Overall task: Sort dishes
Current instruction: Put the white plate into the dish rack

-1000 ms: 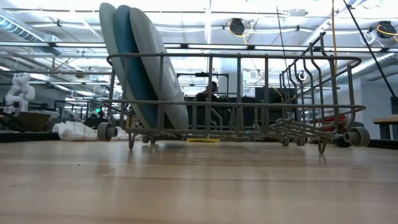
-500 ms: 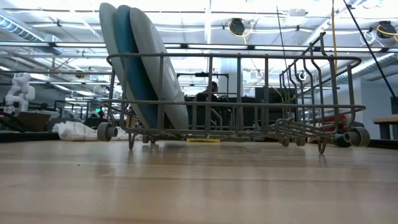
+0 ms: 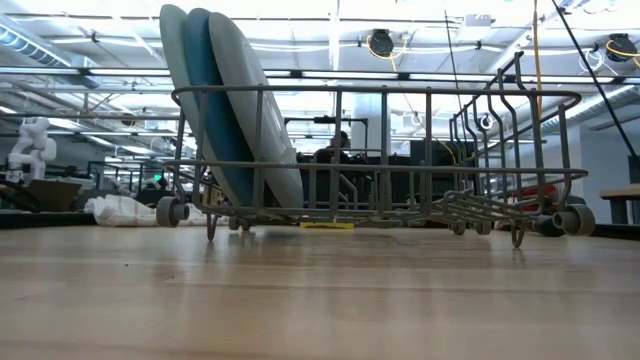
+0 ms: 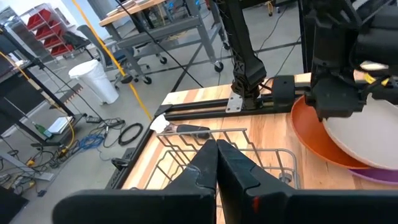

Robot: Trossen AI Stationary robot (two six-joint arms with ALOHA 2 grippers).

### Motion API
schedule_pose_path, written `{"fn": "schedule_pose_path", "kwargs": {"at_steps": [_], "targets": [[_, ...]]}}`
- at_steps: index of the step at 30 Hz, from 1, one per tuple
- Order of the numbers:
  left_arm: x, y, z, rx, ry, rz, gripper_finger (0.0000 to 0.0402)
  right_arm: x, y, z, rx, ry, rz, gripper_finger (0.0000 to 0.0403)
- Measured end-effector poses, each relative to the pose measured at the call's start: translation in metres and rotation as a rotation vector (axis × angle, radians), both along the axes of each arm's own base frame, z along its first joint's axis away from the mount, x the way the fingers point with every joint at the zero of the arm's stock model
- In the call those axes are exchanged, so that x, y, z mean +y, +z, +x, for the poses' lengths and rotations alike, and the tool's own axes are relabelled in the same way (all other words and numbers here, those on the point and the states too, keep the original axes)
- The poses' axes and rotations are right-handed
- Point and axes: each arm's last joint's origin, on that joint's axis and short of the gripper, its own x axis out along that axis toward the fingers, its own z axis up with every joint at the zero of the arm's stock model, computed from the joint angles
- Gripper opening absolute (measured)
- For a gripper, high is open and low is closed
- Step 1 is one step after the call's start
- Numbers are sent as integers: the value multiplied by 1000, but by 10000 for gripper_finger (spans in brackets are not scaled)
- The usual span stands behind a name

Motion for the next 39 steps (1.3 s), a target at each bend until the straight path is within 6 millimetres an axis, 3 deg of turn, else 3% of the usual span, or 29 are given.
{"fn": "schedule_pose_path", "kwargs": {"at_steps": [12,27,39], "targets": [[5,8,-6,-46,107,29,4,-2,52,3,-71,25,-87,1],[7,13,-10,-55,108,26,4,-3,63,6,-157,42,-137,0],[13,29,-19,-98,131,56,4,-11,128,20,-532,162,-343,0]]}}
